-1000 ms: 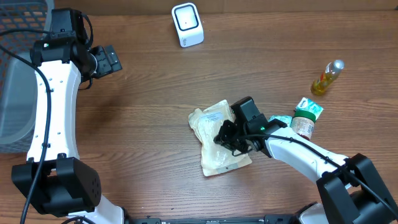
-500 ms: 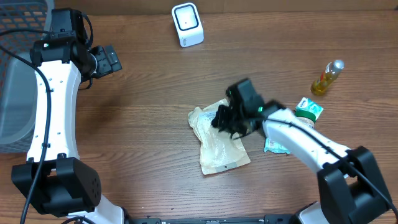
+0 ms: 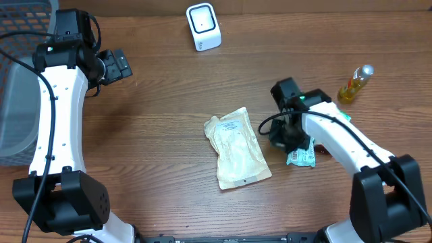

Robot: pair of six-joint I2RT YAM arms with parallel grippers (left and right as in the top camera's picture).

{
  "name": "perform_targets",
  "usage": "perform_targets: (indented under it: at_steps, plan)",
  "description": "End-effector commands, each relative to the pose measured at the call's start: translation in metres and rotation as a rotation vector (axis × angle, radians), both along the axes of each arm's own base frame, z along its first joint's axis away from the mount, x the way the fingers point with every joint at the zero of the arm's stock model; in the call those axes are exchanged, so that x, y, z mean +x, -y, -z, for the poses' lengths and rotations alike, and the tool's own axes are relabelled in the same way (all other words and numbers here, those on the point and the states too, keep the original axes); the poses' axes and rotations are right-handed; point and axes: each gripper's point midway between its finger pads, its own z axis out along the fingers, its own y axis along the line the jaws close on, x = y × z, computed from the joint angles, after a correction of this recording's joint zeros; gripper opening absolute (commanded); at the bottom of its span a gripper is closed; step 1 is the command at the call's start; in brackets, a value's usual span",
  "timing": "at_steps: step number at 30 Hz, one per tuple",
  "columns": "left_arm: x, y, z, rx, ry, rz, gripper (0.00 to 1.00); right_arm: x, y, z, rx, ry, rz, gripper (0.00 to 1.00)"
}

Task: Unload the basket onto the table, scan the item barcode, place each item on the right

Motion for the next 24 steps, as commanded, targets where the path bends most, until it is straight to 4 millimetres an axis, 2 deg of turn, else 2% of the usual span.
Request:
perform_targets:
  at_steps: [1, 6, 13, 17, 19, 22, 24]
  plan:
    - [0.000, -0.002, 0.003, 0.011, -0.008, 0.014, 1.00, -0.031, -0.006, 0.024, 0.031, -0.109, -0.023, 0.12]
    - [0.000, -0.002, 0.003, 0.011, -0.008, 0.014, 1.00, -0.059, -0.031, 0.039, 0.169, -0.191, -0.032, 0.13]
    - [0.000, -0.002, 0.003, 0.011, -0.008, 0.014, 1.00, -0.082, -0.099, 0.040, 0.420, -0.216, -0.130, 0.14]
    - [0.000, -0.002, 0.003, 0.011, -0.008, 0.014, 1.00, -0.085, -0.143, 0.037, 0.494, -0.159, -0.194, 0.13]
    - [0.000, -0.002, 0.003, 0.011, -0.008, 0.014, 1.00, -0.083, -0.168, 0.033, 0.544, -0.107, -0.235, 0.18]
    - [0.000, -0.002, 0.003, 0.011, -0.008, 0.014, 0.99, -0.072, -0.206, 0.021, 0.646, 0.016, -0.317, 0.23]
    - [0.000, -0.002, 0.003, 0.011, -0.009, 0.014, 1.00, -0.056, -0.231, 0.009, 0.711, 0.144, -0.373, 0.27]
